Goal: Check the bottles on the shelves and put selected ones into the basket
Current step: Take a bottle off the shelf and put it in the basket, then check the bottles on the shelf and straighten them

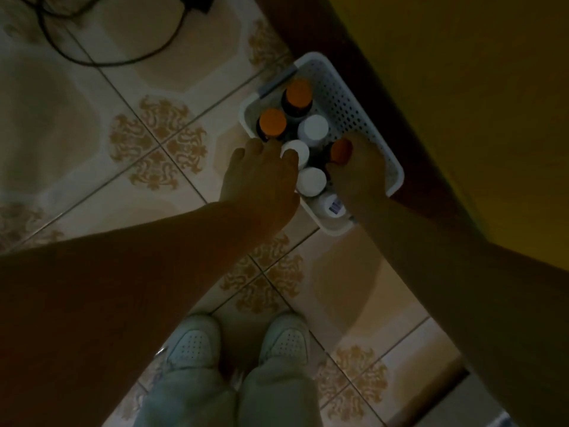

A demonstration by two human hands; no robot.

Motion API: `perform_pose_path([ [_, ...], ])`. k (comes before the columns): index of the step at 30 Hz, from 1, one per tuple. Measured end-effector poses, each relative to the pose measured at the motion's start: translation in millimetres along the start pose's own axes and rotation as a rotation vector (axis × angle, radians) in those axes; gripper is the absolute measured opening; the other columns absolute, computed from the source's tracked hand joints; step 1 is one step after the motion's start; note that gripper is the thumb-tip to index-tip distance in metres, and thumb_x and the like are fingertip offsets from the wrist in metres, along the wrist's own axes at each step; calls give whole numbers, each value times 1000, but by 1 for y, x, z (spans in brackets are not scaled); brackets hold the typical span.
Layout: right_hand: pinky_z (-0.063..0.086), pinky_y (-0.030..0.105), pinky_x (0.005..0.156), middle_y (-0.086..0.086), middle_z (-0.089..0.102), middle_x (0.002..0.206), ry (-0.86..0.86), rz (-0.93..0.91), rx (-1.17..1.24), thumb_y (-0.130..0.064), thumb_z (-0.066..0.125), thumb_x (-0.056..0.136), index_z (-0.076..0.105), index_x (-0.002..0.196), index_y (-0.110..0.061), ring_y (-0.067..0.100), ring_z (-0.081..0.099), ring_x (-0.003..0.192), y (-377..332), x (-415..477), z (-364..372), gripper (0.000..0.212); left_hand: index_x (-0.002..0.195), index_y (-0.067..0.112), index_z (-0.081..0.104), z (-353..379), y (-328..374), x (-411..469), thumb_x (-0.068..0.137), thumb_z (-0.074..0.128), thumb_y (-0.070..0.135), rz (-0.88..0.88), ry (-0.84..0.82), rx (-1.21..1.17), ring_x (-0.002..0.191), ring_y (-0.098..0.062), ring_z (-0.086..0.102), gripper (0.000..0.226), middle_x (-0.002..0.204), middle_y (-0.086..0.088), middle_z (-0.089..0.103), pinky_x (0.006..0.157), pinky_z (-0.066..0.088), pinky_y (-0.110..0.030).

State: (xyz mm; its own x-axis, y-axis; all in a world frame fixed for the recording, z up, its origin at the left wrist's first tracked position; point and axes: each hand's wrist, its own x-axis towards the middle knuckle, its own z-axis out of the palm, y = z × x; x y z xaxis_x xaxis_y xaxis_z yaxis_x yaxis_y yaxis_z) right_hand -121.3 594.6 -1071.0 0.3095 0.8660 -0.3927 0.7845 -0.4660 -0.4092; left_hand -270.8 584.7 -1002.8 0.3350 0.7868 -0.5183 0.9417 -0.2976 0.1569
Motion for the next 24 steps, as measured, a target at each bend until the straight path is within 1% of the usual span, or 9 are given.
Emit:
perform_pose_path([
  [3,39,38,97,16,47,136,-92,33,3,-19,60,90,44,135,-8,31,45,124,3,7,9,49,137,11,34,10,-4,8,92,52,41,-5,-2,20,124,-34,35,57,137,-14,38,99,32,-41],
  [7,40,44,98,21,47,134,-147,20,-30,-23,49,91,42,137,-6,34,47,119,-6,3,0,49,136,10,37,7,-4,8,92,54,40,-25,-32,20,123,-34,36,56,136,-14,39,98,32,-41],
  [8,40,45,97,21,46,134,-175,33,-22,-28,46,89,40,139,-8,34,48,118,-10,0,-6,54,135,10,37,5,-4,5,91,54,40,-28,-34,26,122,-34,37,55,135,-13,39,98,32,-41],
  [10,40,39,85,19,47,125,-202,36,-25,-35,43,84,43,132,-12,34,49,106,-19,-7,-21,53,134,11,37,-6,-2,-2,91,53,42,-27,-50,47,122,-34,37,55,134,-13,40,98,32,-41],
  [11,35,35,79,20,46,122,-211,10,-57,-34,44,85,43,127,-13,34,47,102,-24,-10,-29,47,134,11,38,-14,-1,-7,91,53,42,-22,-58,51,122,-34,36,55,134,-13,40,98,32,-41],
  [12,32,33,78,21,45,125,-233,-15,-110,-30,46,88,42,131,-10,34,47,106,-29,-14,-39,47,133,11,38,-22,0,-13,91,53,42,-20,-58,51,122,-34,36,54,133,-13,40,98,32,-41],
  [14,35,35,85,20,39,137,-277,-74,-225,-23,48,93,35,140,-8,35,44,121,-42,-25,-64,51,132,12,38,-46,2,-26,91,53,43,-21,-67,58,123,-34,36,54,134,-12,40,99,32,-41],
  [19,36,41,104,15,35,144,-331,-231,-445,-32,48,97,24,148,-13,34,38,129,-93,-59,-142,59,131,13,38,-136,3,-63,91,52,46,-32,-61,120,124,-32,37,54,134,-10,40,100,33,-41],
  [24,32,43,106,13,36,141,-290,-313,-429,-28,52,96,30,142,-14,35,33,130,-167,-103,-255,53,132,15,35,-250,15,-120,93,52,39,-62,5,168,122,-31,38,49,130,-10,42,99,34,-40],
])
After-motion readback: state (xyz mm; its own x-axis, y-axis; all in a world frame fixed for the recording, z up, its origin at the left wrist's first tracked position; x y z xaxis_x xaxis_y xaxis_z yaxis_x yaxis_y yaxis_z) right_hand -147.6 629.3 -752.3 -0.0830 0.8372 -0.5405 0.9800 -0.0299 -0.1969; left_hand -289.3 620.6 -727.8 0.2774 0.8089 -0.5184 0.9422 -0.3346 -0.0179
